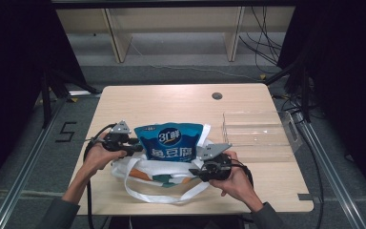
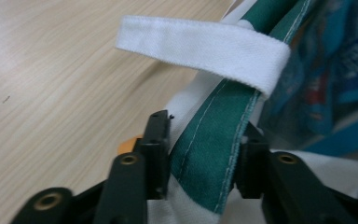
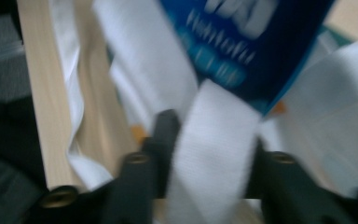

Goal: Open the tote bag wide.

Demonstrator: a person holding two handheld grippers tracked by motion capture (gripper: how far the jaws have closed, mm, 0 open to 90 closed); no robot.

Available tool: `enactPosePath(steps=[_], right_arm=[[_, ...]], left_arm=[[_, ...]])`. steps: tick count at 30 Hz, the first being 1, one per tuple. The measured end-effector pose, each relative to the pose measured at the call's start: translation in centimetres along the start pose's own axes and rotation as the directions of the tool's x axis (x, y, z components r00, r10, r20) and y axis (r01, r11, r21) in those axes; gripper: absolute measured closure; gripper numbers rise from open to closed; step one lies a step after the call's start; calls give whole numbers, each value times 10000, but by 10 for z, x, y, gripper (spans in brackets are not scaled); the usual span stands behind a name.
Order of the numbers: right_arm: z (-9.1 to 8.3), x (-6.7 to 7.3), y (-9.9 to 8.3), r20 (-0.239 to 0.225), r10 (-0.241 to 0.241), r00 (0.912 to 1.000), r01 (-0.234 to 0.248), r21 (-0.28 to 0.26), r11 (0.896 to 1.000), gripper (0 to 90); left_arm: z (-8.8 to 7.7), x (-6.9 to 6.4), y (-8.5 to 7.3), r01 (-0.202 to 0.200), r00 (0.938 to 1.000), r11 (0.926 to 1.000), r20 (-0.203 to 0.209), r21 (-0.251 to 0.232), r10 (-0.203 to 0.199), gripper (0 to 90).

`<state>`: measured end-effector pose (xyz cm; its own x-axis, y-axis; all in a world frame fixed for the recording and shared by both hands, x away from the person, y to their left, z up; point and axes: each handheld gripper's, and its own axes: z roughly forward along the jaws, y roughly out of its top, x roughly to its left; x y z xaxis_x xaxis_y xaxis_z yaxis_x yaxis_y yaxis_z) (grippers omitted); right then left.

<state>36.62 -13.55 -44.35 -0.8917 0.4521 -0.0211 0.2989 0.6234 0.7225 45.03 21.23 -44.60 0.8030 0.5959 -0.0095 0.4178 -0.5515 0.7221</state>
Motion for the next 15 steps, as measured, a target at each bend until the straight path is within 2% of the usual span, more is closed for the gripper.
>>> enactPosePath(steps=[1,2,3,4,5,6,7,9,11,12,13,14,15], right_arm=[[1,3,-2,-37,-146,9999,147,167,9998,782],[1,4,-3,-249,-374,9990,380,235,9990,798],[1,7,-5,-302,-278,9992,292,466,9985,821],[2,8,-7,-518,-514,9973,544,577,9969,829],[3,12,-10,-657,-548,9963,598,776,9952,835],[3,12,-11,-808,-553,9952,627,921,9938,837],[5,14,-14,-874,-506,9949,590,961,9936,837],[11,15,-19,-998,-465,9939,577,1125,9920,838],[17,16,-24,-1061,-430,9934,579,1416,9882,840],[23,17,-27,-1146,-384,9927,559,1537,9865,841],[29,18,-31,-1176,-385,9923,590,1764,9825,842],[34,19,-33,-1343,-405,9901,657,1884,9799,843],[39,21,-34,-1406,-539,9886,815,1988,9766,844]], left_arm=[[2,3,1,29,9999,10000,-125,-25,-29,736],[6,7,3,240,9993,9997,-300,82,-237,782],[9,12,4,377,9987,9992,-345,141,-372,819],[12,17,5,627,9970,9979,-460,154,-620,841],[15,19,6,886,9952,9959,-438,193,-877,850],[19,24,8,864,9956,9956,-401,361,-849,853],[23,27,8,1022,9941,9941,-397,361,-1007,854],[34,37,6,1443,9888,9864,-505,793,-1406,855],[43,44,2,1802,9827,9798,-593,867,-1754,854],[48,48,0,2090,9766,9736,-712,915,-2029,854],[50,50,-1,2112,9762,9722,-713,1012,-2047,854],[54,51,-3,2295,9721,9675,-755,1063,-2223,854],[59,53,-6,2111,9758,9729,-788,946,-2041,854]])
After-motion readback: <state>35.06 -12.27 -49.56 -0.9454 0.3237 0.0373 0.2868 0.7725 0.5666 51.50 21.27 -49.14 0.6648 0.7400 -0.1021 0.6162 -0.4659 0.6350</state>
